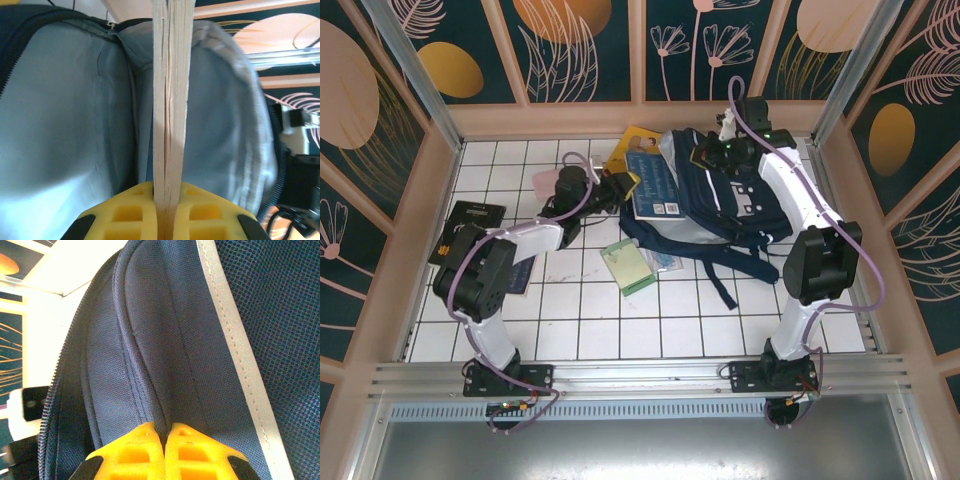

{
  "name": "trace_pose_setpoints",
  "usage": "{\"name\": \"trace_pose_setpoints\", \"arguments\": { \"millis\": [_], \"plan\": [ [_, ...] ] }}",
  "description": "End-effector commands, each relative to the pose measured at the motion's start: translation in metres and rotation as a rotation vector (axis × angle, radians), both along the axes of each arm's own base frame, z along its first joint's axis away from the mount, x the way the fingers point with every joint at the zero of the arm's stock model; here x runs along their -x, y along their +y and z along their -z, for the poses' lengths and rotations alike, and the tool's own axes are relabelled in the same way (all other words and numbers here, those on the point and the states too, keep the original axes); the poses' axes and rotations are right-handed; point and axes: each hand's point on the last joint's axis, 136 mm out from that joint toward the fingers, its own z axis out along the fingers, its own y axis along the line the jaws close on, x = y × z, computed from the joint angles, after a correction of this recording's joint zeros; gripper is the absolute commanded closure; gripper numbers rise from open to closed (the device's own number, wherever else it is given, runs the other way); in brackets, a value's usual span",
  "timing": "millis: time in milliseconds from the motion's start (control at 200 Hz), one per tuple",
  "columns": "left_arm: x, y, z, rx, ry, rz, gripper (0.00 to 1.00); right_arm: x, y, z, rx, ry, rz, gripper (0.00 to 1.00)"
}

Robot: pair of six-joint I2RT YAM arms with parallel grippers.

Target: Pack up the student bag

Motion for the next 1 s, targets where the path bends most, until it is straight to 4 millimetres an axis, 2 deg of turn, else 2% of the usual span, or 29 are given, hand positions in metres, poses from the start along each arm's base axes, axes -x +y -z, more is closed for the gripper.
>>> {"name": "trace_pose_setpoints", "arguments": {
  "millis": [0, 270, 405, 460, 775, 891, 921, 951, 996],
  "plan": [
    [-0.017, -0.019, -0.039, 0.099, -0.095, -0.046, 1.00, -0.007, 0.016, -0.084, -0.155, -0.199, -0.040, 1.00],
    [-0.034, -0.069, -0.027, 0.133, -0.094, -0.053, 1.00, -0.011, 0.022, -0.091, -0.206, -0.191, -0.047, 1.00],
    [-0.045, -0.095, -0.010, 0.054, -0.079, -0.070, 1.00, -0.012, 0.025, -0.096, -0.222, -0.192, -0.053, 1.00],
    [-0.048, -0.105, 0.004, -0.002, -0.053, -0.074, 1.00, -0.012, 0.024, -0.096, -0.223, -0.192, -0.052, 1.00],
    [-0.054, -0.171, 0.044, -0.067, -0.024, -0.034, 1.00, -0.011, 0.031, -0.096, -0.247, -0.180, -0.065, 1.00],
    [-0.053, -0.184, 0.067, -0.156, 0.012, -0.030, 1.00, -0.011, 0.031, -0.094, -0.243, -0.179, -0.068, 1.00],
    [-0.051, -0.186, 0.072, -0.164, 0.021, -0.022, 0.92, -0.010, 0.030, -0.093, -0.238, -0.179, -0.068, 1.00],
    [-0.052, -0.184, 0.077, -0.176, 0.034, -0.023, 0.78, -0.010, 0.030, -0.092, -0.233, -0.179, -0.068, 1.00],
    [-0.051, -0.181, 0.080, -0.204, 0.040, -0.027, 0.63, -0.010, 0.029, -0.090, -0.221, -0.180, -0.068, 1.00]
  ]
}}
